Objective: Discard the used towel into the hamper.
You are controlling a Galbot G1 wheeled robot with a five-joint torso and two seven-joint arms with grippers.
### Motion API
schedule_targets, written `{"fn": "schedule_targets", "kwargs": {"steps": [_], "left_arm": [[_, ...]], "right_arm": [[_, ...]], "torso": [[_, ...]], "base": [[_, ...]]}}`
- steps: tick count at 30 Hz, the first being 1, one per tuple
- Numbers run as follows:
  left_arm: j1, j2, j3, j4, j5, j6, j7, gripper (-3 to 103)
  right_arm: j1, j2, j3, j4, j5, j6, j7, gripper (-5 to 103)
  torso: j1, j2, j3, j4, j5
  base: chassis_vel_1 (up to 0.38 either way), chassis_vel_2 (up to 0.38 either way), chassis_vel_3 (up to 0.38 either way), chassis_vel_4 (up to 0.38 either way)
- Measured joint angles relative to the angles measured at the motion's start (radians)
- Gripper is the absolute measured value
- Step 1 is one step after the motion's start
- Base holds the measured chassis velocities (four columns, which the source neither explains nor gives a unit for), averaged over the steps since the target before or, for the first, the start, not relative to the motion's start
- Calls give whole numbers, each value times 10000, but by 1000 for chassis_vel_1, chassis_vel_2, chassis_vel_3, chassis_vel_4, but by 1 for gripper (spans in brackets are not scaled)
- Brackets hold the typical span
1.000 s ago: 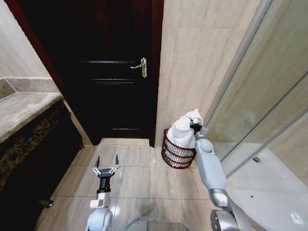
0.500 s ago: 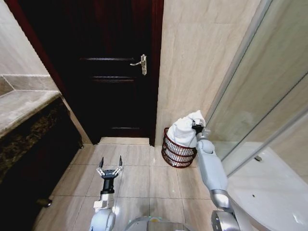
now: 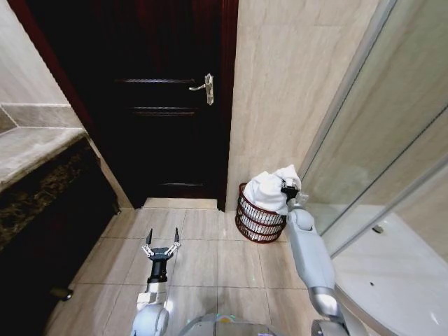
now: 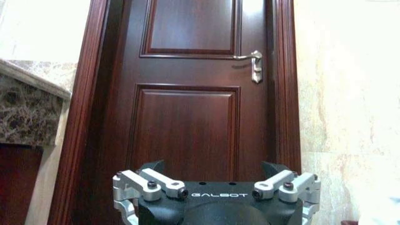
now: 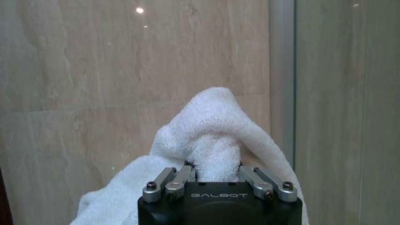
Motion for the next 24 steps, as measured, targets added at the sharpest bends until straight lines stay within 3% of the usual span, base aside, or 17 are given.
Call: {"fn": "schedule_targets", "kwargs": {"steps": [12,24], "left_arm": [[38,33,-83,20,-19,-84,36,100],[-7,0,-35,300,-85,-282,162,100]], "right_arm": [[-242,-29,-51,306,0,-20,2,27],[-1606,77,-117,1536,135,-158,460,27]], "torso": [[-180,-468,-289,1,-1],[-376,-996,-619,0,1]], "base": [[0,0,0,0],[-62,51,59,-63]]}}
